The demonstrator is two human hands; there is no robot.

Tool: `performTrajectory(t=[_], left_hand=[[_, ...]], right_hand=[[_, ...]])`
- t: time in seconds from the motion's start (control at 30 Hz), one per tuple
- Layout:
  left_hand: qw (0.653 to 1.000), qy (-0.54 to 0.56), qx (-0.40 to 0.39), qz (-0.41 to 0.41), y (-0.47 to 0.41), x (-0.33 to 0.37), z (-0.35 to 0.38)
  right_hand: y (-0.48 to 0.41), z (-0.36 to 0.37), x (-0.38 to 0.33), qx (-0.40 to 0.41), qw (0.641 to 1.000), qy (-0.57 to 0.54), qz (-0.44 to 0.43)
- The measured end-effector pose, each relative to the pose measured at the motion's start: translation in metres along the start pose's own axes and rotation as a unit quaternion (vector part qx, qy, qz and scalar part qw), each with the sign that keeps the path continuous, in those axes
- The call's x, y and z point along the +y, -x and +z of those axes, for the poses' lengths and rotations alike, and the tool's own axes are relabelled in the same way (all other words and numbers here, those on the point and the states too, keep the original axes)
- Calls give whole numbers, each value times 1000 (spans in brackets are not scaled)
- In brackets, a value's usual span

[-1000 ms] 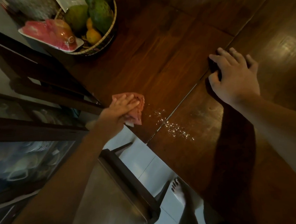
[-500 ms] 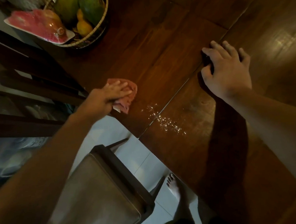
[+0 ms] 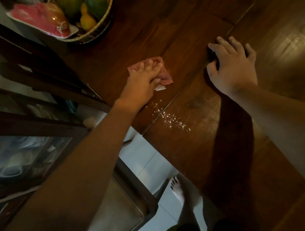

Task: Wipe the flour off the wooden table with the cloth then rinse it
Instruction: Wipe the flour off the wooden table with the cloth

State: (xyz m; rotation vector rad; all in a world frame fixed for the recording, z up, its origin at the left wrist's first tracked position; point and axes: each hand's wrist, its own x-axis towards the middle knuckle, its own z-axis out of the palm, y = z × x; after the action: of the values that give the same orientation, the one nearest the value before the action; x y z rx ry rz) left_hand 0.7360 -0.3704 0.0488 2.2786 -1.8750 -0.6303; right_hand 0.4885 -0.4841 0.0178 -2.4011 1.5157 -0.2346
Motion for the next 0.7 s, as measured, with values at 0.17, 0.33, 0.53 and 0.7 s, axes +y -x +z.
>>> performTrajectory(t=[0.17,0.33,0.53,0.7], left_hand=[[995,-11,-37,92,24,44,29],[992,107,-33,61,13,28,16],[998,1,-21,51,21,51,26],[953,2,-123,277,55,54,37]], right_hand=[[1,1,-1,10,1000,-6,-3],[2,1,0,8,1000,-1,-1],[2,2,-2,10,1000,-2,-2],[3,1,0,9,1000,6,-5]])
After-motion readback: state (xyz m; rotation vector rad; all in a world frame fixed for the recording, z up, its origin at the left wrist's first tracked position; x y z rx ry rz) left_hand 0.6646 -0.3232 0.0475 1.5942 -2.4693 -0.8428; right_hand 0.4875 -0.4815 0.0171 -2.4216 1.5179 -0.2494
